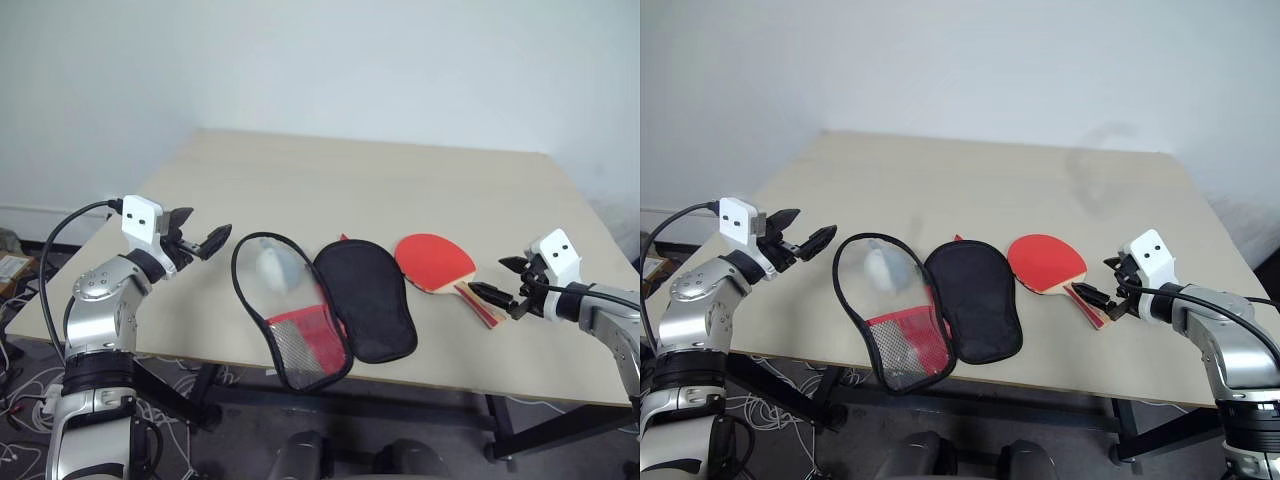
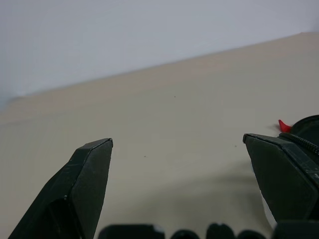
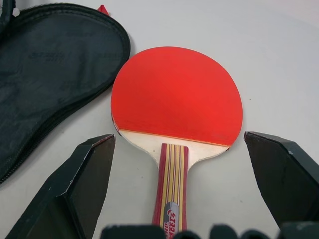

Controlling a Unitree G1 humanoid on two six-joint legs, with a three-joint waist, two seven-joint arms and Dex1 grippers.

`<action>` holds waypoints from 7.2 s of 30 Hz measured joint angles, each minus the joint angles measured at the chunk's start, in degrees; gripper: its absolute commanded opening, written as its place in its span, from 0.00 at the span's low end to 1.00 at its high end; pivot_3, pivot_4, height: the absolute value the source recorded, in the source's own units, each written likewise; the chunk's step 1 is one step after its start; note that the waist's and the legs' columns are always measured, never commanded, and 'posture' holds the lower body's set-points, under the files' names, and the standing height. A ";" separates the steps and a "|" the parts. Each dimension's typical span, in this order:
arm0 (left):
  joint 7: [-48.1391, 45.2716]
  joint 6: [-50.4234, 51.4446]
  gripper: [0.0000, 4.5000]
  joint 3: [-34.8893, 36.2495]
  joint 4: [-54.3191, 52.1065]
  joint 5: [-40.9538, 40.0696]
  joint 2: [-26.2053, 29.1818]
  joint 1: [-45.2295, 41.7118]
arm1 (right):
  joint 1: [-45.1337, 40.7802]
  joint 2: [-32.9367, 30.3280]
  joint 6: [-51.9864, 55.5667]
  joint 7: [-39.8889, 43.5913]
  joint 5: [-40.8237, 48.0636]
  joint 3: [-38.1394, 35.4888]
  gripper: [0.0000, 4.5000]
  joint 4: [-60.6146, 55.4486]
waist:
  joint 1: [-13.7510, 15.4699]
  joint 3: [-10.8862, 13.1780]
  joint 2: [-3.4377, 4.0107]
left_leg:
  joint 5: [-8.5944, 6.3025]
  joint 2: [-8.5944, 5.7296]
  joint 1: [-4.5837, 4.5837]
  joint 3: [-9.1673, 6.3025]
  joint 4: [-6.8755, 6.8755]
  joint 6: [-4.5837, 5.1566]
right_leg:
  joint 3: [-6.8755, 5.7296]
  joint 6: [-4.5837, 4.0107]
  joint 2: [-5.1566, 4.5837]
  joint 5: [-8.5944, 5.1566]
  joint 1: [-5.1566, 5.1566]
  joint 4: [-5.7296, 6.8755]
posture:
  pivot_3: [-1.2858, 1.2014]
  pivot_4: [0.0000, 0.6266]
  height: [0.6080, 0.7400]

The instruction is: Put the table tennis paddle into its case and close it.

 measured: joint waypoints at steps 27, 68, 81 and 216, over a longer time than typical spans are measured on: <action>-7.51 7.38 1.00 0.00 -11.41 -4.52 0.02 6.75 | -3.45 0.88 8.92 -3.61 -1.64 6.80 1.00 3.03 | -0.02 0.01 0.01 | -0.03 0.00 0.00 0.14 -0.06 0.04 | 0.01 0.01 -0.10 -0.01 -0.07 -0.04 | 0.52 0.00 0.74; -24.64 14.70 1.00 6.89 -29.11 -16.13 10.18 21.97 | -7.99 3.23 9.74 -4.99 -4.86 12.35 0.80 11.19 | -0.23 0.02 0.05 | 0.01 -0.01 -0.01 0.67 -0.57 -0.03 | 0.17 0.11 -0.28 -0.07 -0.44 -0.11 | 0.52 0.00 0.74; -24.53 15.09 1.00 6.64 -30.08 -17.32 10.18 21.68 | -9.38 6.34 10.96 -5.79 -6.31 12.86 0.25 12.02 | -0.45 -0.02 -0.03 | 0.09 0.07 0.06 0.74 -0.54 -0.16 | 0.09 0.10 -0.28 -0.05 -0.41 -0.08 | 0.52 0.00 0.74; 11.73 43.37 0.01 -15.69 -32.49 -23.74 -23.48 11.90 | -20.20 -0.86 9.12 3.01 4.95 7.68 1.00 3.49 | -1.09 0.16 -0.17 | -0.07 0.10 0.03 1.73 -0.44 0.53 | 0.00 0.82 -0.82 0.50 -0.53 -0.13 | 0.52 0.00 0.74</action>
